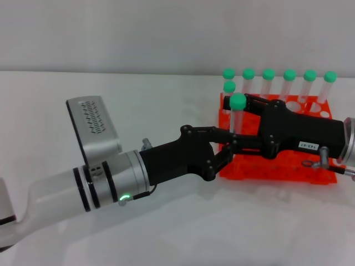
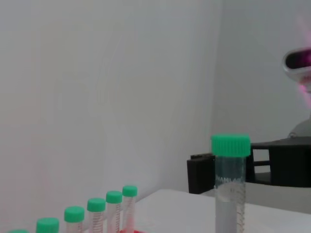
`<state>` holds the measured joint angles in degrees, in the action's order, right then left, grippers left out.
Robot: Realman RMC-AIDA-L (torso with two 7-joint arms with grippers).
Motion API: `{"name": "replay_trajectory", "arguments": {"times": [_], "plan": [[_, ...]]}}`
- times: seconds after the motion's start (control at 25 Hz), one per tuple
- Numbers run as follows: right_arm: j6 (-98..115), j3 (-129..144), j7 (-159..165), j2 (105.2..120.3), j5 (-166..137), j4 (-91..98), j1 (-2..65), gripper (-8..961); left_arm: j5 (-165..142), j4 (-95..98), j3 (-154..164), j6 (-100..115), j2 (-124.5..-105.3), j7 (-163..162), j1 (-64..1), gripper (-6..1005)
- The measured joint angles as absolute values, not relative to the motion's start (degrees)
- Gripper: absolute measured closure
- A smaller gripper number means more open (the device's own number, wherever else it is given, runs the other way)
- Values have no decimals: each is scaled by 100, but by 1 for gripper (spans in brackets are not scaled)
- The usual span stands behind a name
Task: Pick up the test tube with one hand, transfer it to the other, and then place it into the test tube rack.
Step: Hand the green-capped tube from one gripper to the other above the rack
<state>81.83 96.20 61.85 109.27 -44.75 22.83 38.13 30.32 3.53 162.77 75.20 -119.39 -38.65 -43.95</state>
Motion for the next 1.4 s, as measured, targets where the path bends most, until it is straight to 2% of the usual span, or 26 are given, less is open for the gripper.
{"name": "replay_trajectory", "arguments": {"times": [0.28,0.72,0.84,1.4], "plan": [[8154,9380,6114,10966,-4493,2298,3775,113,2967,462,16277,7337,-11936,-3867,-4490,778],[7835,9322,6121,10950,-4566,2304,3815,525,2956,437,16273,7312,-11927,-3867,-4544,777],[7816,9322,6122,10937,-4566,2310,3822,743,2956,429,16275,7312,-11926,-3868,-4557,777],[7848,9255,6116,10878,-4570,2314,3772,749,3012,476,16232,7241,-11941,-3866,-4562,776]]}}
